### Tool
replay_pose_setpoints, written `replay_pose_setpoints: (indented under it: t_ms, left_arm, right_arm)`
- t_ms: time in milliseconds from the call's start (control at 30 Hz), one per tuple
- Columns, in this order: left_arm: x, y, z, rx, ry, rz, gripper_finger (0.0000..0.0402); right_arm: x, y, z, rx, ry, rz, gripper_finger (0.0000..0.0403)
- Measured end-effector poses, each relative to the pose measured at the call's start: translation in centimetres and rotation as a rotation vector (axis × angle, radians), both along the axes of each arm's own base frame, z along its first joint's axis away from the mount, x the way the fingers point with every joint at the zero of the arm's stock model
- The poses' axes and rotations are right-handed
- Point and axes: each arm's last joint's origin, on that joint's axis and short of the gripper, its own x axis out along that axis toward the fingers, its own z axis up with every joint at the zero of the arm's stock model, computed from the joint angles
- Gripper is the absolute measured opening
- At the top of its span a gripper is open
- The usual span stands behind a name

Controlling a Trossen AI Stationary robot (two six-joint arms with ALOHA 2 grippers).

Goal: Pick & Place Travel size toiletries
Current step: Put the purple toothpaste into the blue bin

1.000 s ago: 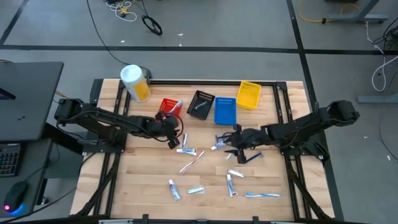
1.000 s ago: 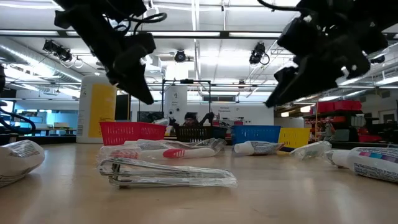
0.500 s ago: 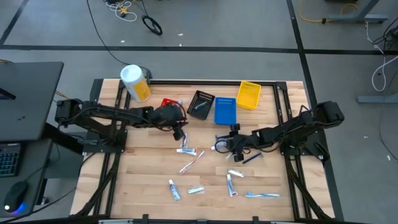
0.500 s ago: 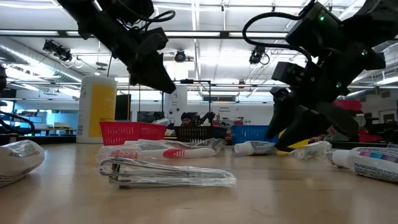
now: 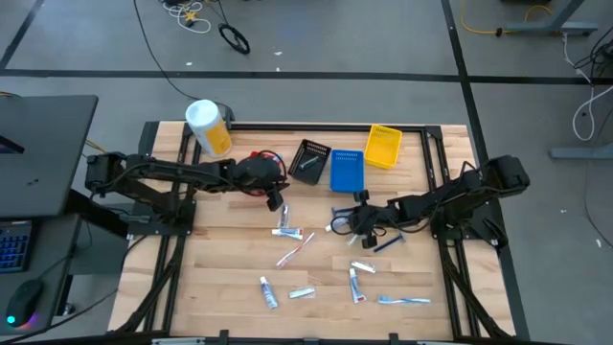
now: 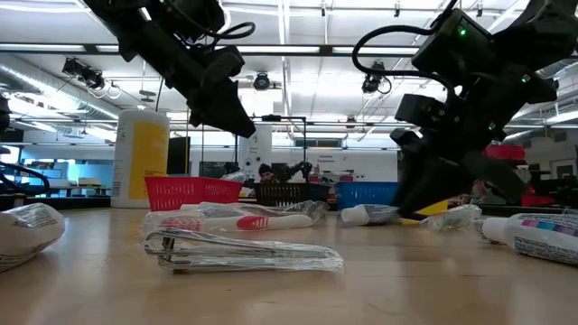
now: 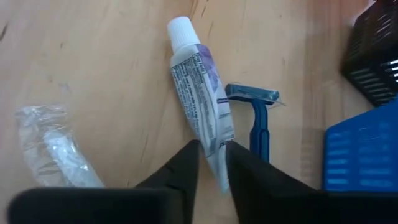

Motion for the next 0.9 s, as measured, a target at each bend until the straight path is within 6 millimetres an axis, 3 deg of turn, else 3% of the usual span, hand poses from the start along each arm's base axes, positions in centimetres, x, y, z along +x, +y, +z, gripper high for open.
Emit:
replay_pose_setpoints:
  t_ms: [200, 400, 633, 900]
  left_arm:
    - [0.0, 0.0, 0.0, 0.028, 0.011, -0.021, 0.0111]
    - [0.0, 0.0, 0.0, 0.039, 0.016, -0.029, 0.0111]
    - [0.0, 0.0, 0.0, 0.04, 0.016, -0.028, 0.0111]
    - [0.0, 0.0, 0.0, 0.039, 0.016, -0.026, 0.0111]
  right_arm:
    - [0.0, 0.1, 0.0, 0.031, 0.0, 0.027, 0.0008]
    - [0.6, 0.3, 0.5, 0.079, -0.059, 0.05, 0.0003]
    - [2.4, 0.8, 2.5, 0.139, -0.112, 0.101, 0.0002]
    - [3.4, 0.4, 5.0, -0.023, -0.031, 0.003, 0.0001]
